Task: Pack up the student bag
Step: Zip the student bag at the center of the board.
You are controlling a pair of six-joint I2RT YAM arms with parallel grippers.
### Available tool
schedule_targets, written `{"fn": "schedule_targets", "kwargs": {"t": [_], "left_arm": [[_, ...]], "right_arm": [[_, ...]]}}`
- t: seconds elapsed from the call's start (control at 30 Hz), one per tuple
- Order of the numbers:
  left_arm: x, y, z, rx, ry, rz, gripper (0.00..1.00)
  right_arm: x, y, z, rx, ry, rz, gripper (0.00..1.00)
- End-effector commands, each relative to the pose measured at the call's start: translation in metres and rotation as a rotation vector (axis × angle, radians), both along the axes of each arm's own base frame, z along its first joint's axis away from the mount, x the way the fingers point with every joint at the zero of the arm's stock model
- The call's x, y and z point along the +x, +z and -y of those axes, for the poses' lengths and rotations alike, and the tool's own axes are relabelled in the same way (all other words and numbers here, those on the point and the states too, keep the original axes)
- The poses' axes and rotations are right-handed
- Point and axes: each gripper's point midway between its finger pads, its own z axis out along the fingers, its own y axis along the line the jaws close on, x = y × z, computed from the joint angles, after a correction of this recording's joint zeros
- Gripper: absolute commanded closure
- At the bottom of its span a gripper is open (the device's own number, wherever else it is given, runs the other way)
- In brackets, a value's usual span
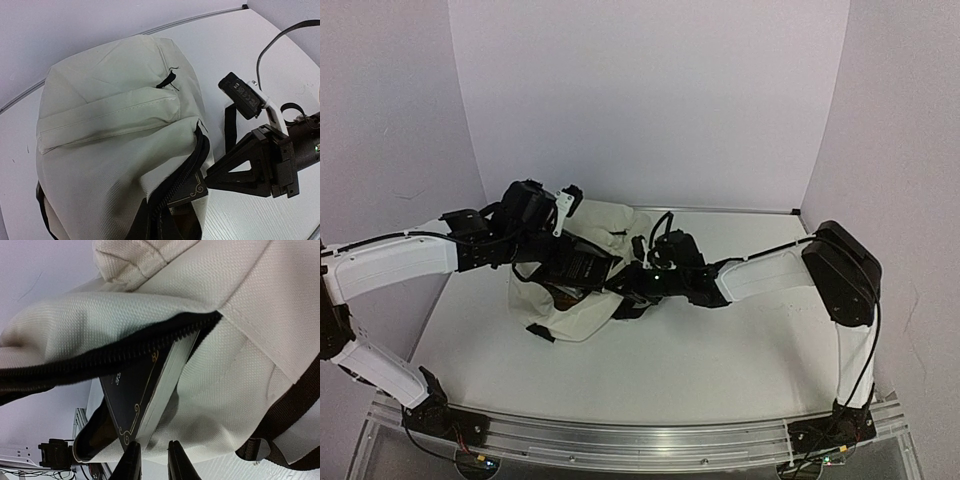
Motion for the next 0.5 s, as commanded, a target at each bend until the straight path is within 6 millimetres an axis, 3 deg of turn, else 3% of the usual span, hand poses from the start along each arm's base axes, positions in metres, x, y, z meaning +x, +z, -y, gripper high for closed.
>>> {"fn": "schedule_targets", "kwargs": {"t": [0.0,0.33,0.47], "left_arm": [[0.002,0.034,0.022,-0.11,-0.06,0.024,1.0],[-0.014,0.043,0.051,-0.206,-0.225,-0.009,1.0],[-0.01,0.047,0.043,-0.211,-0.17,0.006,1.0]], "right_arm": [[0.002,0.033,-0.027,0.108,0.041,0.053,0.84],[0.008,0.033,-0.055,0.134,0.069,0.075,0.91],[0.014,0.039,-0.055,0.136,0.045,0.097,0.93]]}}
